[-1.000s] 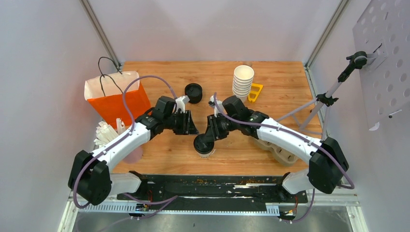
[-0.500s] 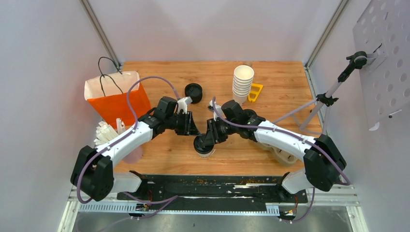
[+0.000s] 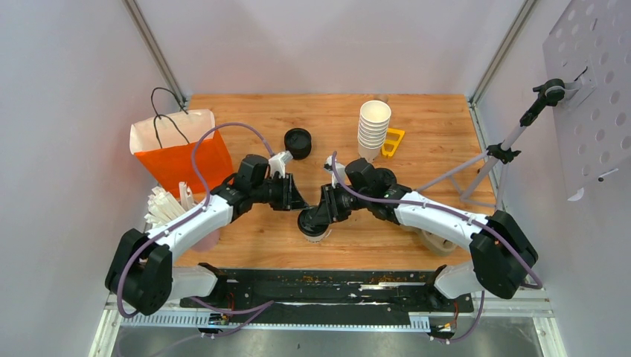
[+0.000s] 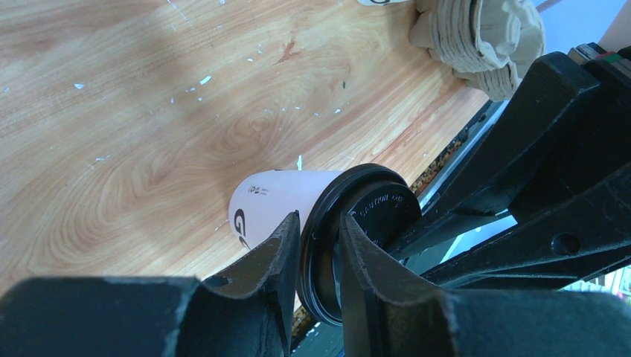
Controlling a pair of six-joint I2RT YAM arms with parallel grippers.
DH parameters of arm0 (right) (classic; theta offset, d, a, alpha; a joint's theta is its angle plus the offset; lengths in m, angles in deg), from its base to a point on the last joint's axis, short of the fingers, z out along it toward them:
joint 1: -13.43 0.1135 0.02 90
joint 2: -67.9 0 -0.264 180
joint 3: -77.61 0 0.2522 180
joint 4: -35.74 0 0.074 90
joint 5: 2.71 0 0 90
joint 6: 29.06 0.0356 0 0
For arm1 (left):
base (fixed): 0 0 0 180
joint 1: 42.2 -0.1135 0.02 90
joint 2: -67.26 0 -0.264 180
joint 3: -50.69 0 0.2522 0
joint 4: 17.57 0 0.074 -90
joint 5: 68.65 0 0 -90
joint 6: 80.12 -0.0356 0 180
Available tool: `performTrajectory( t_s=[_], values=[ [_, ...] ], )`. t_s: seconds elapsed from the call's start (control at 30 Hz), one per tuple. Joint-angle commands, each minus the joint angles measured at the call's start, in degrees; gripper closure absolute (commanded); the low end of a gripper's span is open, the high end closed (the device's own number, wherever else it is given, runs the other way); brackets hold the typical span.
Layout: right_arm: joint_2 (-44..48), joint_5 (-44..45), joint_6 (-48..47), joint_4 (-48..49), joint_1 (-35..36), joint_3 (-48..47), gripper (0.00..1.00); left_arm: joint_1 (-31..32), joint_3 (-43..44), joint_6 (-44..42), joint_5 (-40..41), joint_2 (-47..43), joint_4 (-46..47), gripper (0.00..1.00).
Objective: Pack the takeout coffee
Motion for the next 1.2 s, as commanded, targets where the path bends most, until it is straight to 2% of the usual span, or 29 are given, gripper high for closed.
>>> performTrajectory(
  t_s=[0.0, 0.07, 0.2, 0.33, 0.43, 0.53, 0.8, 1.17],
  values=[
    [-0.95, 4.46, -0.69, -6.12, 0.19, 2.82, 0.75, -0.01, -5.11, -1.17, 6.98, 0.52, -4.87, 0.68],
    [-0.74, 4.38, -0.71, -6.21, 0.13, 2.63, 0.75, -0.01, -4.18, -0.96, 6.98, -0.68, -5.45, 0.67],
    [-0.23, 4.24, -0.63, -6.90, 0.14, 0.89, 0.75, -0.03, 1.59, -0.64, 5.18, -2.11, -7.77, 0.51],
    [-0.11, 4.26, -0.15, -6.81, 0.13, -0.15, 0.75, -0.10, 11.43, -3.01, 6.90, -2.85, -15.68, 0.38],
    [-0.52, 4.26, 0.19, -6.44, 0.14, 0.01, 0.74, -0.10, 14.08, -2.95, 7.44, -4.67, -19.80, 0.31],
    [-0.52, 4.35, 0.50, -5.92, 0.23, 0.18, 0.74, -0.09, 11.46, 0.34, 5.84, -8.10, -19.18, 0.31],
    [-0.70, 5.50, 1.00, -6.05, 0.32, -0.43, 0.73, -0.01, -0.41, 11.44, 2.51, -16.91, -10.28, 0.31],
    [-0.53, 6.35, 1.23, -5.88, 0.61, -0.56, 0.73, 1.54, -11.88, 22.11, 2.14, -19.86, 3.35, 0.38]
  ],
)
